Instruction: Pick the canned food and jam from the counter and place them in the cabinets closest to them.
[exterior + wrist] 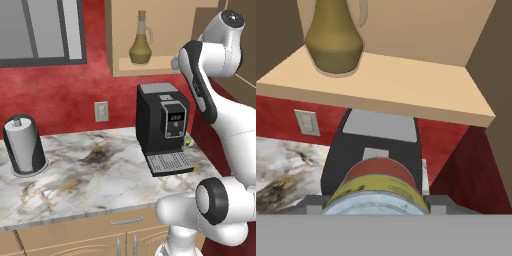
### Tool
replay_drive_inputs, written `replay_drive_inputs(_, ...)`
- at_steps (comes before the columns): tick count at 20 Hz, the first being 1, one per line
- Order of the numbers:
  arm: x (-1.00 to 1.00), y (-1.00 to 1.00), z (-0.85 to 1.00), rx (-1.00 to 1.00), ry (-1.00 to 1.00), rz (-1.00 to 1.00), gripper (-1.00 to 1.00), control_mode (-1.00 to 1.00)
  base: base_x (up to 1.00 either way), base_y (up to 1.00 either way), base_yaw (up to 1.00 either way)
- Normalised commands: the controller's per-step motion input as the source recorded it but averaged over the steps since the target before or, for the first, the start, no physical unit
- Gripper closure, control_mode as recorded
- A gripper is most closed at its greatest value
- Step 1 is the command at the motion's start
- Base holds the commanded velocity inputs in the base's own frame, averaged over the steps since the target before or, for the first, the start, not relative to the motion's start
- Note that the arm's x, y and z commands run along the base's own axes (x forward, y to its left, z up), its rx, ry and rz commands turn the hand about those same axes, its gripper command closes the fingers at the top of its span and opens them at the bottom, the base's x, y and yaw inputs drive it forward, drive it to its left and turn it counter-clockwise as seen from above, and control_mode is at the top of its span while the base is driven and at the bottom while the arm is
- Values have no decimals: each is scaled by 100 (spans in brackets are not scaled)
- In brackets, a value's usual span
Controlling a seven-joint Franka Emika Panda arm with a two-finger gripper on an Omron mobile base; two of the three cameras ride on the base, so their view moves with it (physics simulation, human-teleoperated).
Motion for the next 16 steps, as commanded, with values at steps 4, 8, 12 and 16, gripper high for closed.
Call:
replay_drive_inputs(4, 47, 0, 0, 0, -8, -1, 100, -100, 0, 0, 0)
replay_drive_inputs(8, 53, -5, 1, 0, -7, 0, 100, -100, 0, 0, 0)
replay_drive_inputs(12, 49, -9, 12, 2, 0, 0, 100, -100, 0, 0, 0)
replay_drive_inputs(16, 24, -12, 16, 4, 9, 0, 100, -100, 0, 0, 0)
